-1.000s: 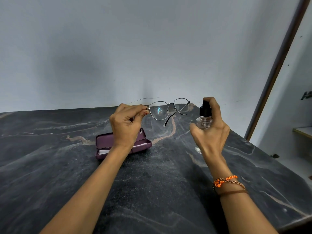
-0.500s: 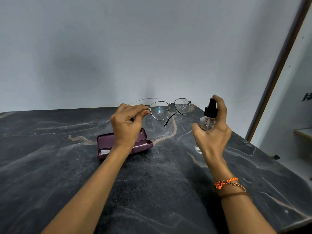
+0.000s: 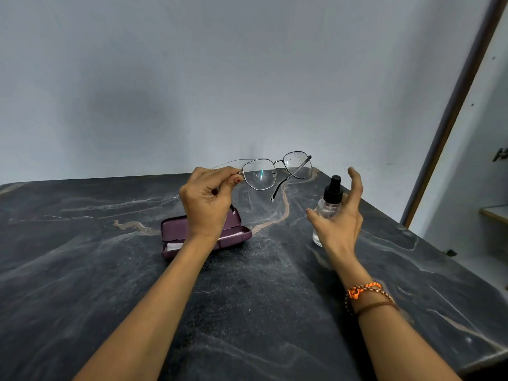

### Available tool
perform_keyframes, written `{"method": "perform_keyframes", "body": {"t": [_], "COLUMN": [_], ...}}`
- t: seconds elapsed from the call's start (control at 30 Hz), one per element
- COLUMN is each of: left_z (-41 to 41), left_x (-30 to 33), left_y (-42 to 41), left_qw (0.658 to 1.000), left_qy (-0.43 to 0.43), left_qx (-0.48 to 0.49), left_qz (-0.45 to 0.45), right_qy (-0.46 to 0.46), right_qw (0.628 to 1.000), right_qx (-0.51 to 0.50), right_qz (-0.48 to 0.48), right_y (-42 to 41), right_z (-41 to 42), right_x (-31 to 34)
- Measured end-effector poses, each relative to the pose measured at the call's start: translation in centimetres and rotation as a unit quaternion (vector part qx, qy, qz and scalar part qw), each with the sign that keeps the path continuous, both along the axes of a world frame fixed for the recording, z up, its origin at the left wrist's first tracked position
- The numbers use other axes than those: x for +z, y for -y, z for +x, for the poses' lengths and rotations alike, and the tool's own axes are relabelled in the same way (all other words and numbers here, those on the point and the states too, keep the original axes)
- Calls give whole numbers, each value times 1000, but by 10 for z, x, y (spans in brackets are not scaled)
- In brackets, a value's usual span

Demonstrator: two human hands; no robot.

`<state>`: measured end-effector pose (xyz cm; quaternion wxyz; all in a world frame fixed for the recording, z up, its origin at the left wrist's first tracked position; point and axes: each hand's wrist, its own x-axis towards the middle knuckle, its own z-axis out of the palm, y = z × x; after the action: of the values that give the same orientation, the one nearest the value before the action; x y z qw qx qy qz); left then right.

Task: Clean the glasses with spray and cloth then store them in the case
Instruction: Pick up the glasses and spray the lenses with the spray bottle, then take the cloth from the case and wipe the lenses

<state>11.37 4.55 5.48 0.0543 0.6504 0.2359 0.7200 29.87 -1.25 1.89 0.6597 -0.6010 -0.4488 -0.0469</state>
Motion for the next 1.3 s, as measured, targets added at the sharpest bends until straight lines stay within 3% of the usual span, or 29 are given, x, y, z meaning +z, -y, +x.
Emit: {"method": "perform_keyframes", "body": {"t": [0.57,0.77,1.0,1.1,1.2,1.3], "left_z": [-4,-25,-80,-104,-121,-129], "left_x": [4,19,21,20,13,7], "left_y": [-5,16,23,18,10,1], "left_qw": [998,996,991,991,991,990], "left_qy": [46,6,16,60,77,103], "left_qx": [7,33,91,92,96,101], "left_qz": [29,83,92,72,44,11], "right_qy": [10,22,39,94,221,304], "right_qw": [998,995,985,982,960,944], "right_qx": [-36,-78,-161,-128,-60,31], "right_qz": [-48,-65,55,106,158,125], "right_y": [-4,0,10,12,10,4], "right_z": [6,-2,-14,-28,-45,-65], "right_x": [-8,-8,4,7,9,11]}}
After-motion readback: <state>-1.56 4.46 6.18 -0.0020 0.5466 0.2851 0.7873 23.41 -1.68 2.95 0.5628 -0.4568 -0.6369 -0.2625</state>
